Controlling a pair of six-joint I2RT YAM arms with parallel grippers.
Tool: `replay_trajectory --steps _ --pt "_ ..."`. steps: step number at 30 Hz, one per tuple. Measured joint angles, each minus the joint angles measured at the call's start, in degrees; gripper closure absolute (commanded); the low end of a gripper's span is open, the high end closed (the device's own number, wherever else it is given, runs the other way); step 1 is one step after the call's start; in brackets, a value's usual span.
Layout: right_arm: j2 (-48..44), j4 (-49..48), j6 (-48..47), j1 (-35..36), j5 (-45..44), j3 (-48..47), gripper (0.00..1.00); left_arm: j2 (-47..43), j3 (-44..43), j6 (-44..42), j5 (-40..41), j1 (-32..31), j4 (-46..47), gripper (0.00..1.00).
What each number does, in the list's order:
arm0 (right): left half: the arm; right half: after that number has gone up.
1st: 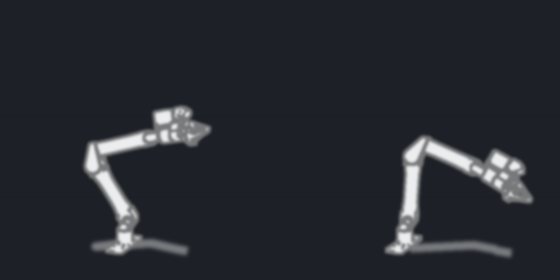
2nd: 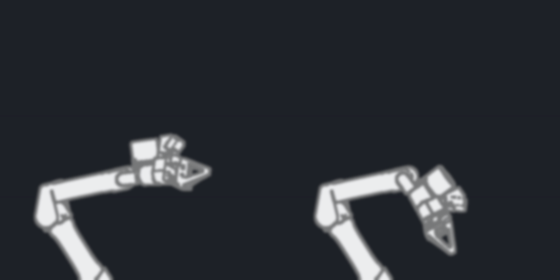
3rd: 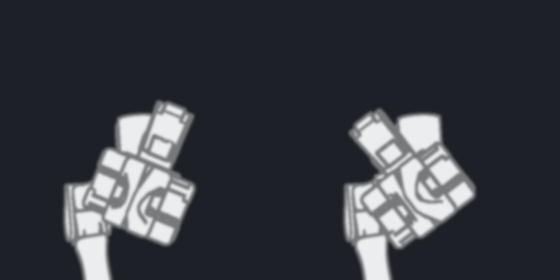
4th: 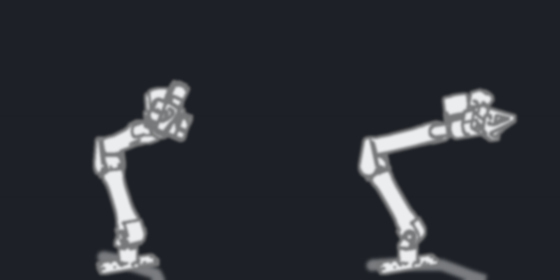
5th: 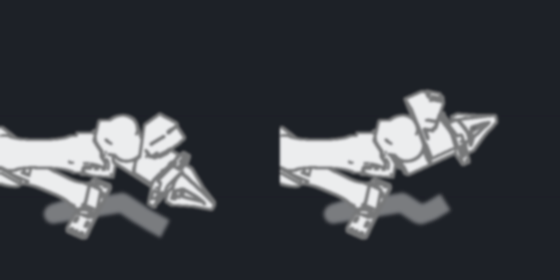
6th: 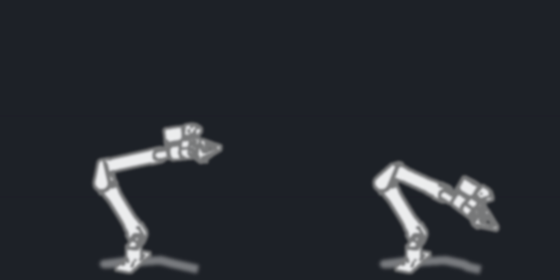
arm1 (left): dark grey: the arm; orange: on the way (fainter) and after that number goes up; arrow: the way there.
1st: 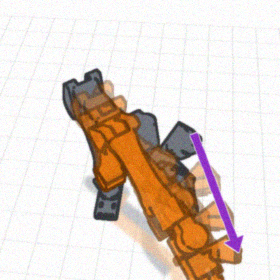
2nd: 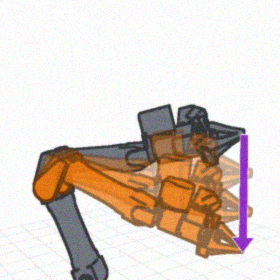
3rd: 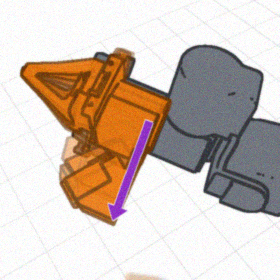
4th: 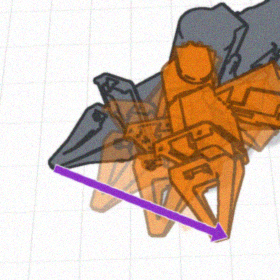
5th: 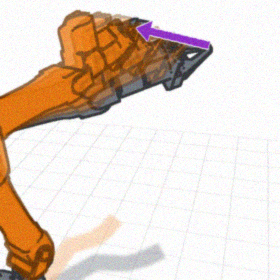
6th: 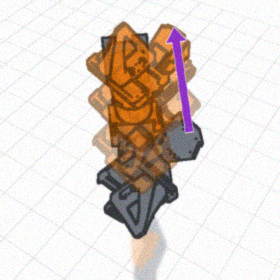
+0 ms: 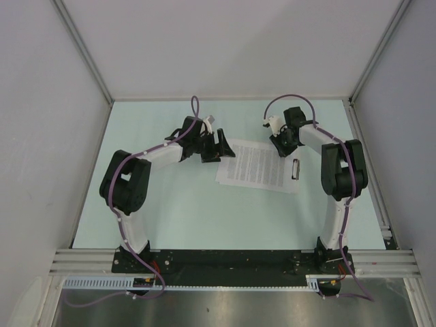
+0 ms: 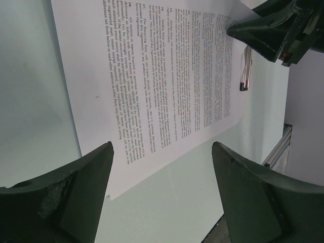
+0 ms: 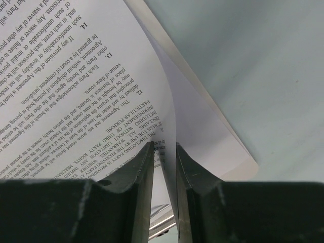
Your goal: Put the files into the folder
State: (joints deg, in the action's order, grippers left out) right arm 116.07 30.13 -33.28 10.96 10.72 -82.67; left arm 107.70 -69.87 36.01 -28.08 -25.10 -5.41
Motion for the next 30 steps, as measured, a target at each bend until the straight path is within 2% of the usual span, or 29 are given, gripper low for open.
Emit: replay_trajectory --steps 5,12,13,14,15,16,22,25,28,30 --pt "0.7 0.0 -0.3 0.1 -0.7 -1.2 0.71 0.0 0.0 0.0 -0.6 0.0 0.2 0.16" --pt "1.1 -0.1 -0.3 0.3 -2.1 -1.7 0.54 0.0 0.0 0.0 -0.9 0.0 0.2 0.16" --pt "1.1 -0.1 -0.1 0.3 -2.5 -1.8 0.47 0.0 0.0 0.0 -0.9 0.0 0.2 0.16" --pt "1.1 -0.1 0.3 0.4 -3.0 -1.9 0.44 0.0 0.0 0.0 -1.0 0.0 0.2 0.16" --pt "1.1 -0.1 0.8 0.4 -3.7 -2.1 0.36 0.0 0.0 0.0 -1.1 0.0 0.2 0.16" --pt "1.0 0.0 1.6 0.5 -4.6 -2.3 0.03 0.0 0.0 0.1 -1.2 0.0 0.3 0.16" --pt "-0.1 4.5 11.4 0.3 -15.0 -6.5 0.0 0.0 -0.3 1.1 -1.8 -0.4 0.3 0.19" --pt "-3.6 7.5 22.1 -1.0 -23.1 -9.0 0.0 0.3 -2.7 1.4 0.4 -1.0 -2.4 0.14" --pt "-9.9 7.7 31.7 -4.4 -21.8 -7.5 0.0 1.0 -7.2 0.6 4.9 -1.8 -6.3 0.11" --pt "-14.0 6.8 36.2 -7.0 -15.7 -4.2 0.0 1.5 -10.4 -1.4 8.3 -2.3 -9.2 0.15"
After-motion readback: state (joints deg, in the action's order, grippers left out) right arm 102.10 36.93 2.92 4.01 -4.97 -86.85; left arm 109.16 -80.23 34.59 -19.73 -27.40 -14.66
